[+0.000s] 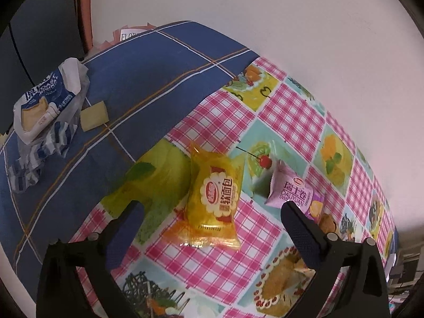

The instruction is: Organize snacks

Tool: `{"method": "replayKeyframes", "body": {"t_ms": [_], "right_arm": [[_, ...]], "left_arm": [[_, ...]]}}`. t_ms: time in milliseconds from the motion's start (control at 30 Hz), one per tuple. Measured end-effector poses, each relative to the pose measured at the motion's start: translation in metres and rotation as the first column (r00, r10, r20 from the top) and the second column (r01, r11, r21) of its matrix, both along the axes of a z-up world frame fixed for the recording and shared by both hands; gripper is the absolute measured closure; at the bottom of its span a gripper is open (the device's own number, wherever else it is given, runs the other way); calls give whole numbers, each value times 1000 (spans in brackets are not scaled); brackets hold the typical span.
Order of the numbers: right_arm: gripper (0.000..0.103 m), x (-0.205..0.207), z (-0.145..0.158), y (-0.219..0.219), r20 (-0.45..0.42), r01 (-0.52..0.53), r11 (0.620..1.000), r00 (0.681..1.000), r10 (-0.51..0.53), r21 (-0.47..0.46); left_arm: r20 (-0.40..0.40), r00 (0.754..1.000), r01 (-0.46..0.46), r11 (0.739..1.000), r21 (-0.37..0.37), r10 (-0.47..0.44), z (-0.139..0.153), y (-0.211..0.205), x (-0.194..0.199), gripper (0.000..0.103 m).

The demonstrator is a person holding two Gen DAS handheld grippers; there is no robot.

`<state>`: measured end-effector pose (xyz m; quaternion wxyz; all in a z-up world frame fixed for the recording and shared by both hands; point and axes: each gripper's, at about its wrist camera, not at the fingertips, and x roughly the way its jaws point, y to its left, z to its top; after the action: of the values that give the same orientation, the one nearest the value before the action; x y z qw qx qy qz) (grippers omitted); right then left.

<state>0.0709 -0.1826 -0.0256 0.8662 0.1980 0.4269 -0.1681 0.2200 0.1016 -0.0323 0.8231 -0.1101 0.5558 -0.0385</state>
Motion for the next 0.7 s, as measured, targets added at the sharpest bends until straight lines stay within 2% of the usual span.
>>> {"method": "replayKeyframes", "body": {"t_ms": [67,333,533,600,667,700], "right_arm": [[3,5,-4,-2,1,-2,1000,1000,2,8],[24,27,-32,6,-43,-57,998,997,58,20],[27,35,-50,13,-80,-94,996,992,94,15],[27,37,-55,16,-96,-107,994,990,107,-2],[27,38,-57,19,-112,-117,993,987,114,-29],[27,39,-58,20,-116,-120,992,987,115,-37]], "left_arm": [[-6,1000,1,1000,-2,-1,-5,-2,3,0],[-37,999,26,999,20,-25,-22,-16,11,1],[-43,999,26,999,24,-25,-30,-18,16,1],[-49,999,24,999,28,-22,-34,-19,18,4],[-56,998,25,999,30,-24,-37,-19,18,14],[-60,998,27,999,30,-26,-38,-20,18,16]]}}
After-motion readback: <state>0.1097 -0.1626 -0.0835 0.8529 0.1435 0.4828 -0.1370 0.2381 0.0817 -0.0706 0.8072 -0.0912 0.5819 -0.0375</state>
